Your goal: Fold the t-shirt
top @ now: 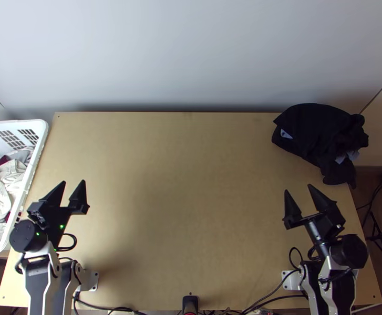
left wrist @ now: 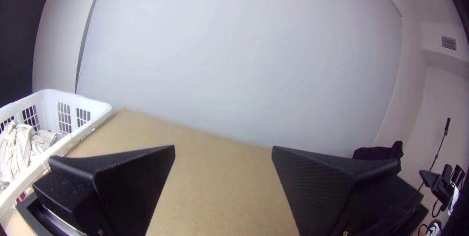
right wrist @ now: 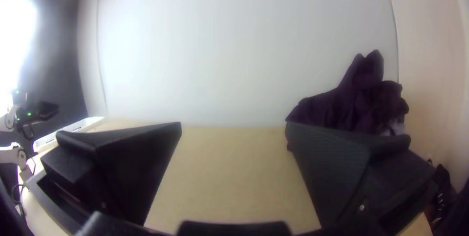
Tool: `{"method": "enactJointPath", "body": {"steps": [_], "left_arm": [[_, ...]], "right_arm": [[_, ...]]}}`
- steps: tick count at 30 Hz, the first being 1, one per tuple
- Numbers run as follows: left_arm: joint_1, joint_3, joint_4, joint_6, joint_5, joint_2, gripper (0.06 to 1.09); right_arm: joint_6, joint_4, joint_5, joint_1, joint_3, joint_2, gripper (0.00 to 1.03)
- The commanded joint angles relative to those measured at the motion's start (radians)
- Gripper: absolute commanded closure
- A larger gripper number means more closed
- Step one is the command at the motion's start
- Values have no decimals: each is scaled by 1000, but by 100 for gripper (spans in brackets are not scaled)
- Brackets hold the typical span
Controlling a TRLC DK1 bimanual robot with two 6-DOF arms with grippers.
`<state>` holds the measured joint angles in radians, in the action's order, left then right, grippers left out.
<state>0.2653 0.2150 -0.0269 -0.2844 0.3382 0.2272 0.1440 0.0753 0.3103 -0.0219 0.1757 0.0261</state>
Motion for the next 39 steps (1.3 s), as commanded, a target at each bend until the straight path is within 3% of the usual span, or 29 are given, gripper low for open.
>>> {"method": "enactJointPath", "body": {"steps": [1, 6, 12, 17, 23, 39], "left_arm": [[-5, -137, -70, -24, -13, -200, 12], [11, -137, -15, -27, -38, -229, 12], [9, -137, 24, 1, -38, -230, 11], [0, -138, 182, 4, -38, -229, 11], [9, -140, 203, 13, -119, -229, 11], [9, -138, 203, 13, -120, -229, 11]], "right_arm": [[-47, -23, -19, 48, -73, -32, 4], [-60, -19, -33, 143, -77, -34, 4], [-90, 50, -31, 146, -77, -34, 4], [-86, 96, -68, 117, -79, -31, 4], [-90, 104, -76, 123, -81, -29, 4], [-90, 104, -76, 122, -81, -29, 4]]}}
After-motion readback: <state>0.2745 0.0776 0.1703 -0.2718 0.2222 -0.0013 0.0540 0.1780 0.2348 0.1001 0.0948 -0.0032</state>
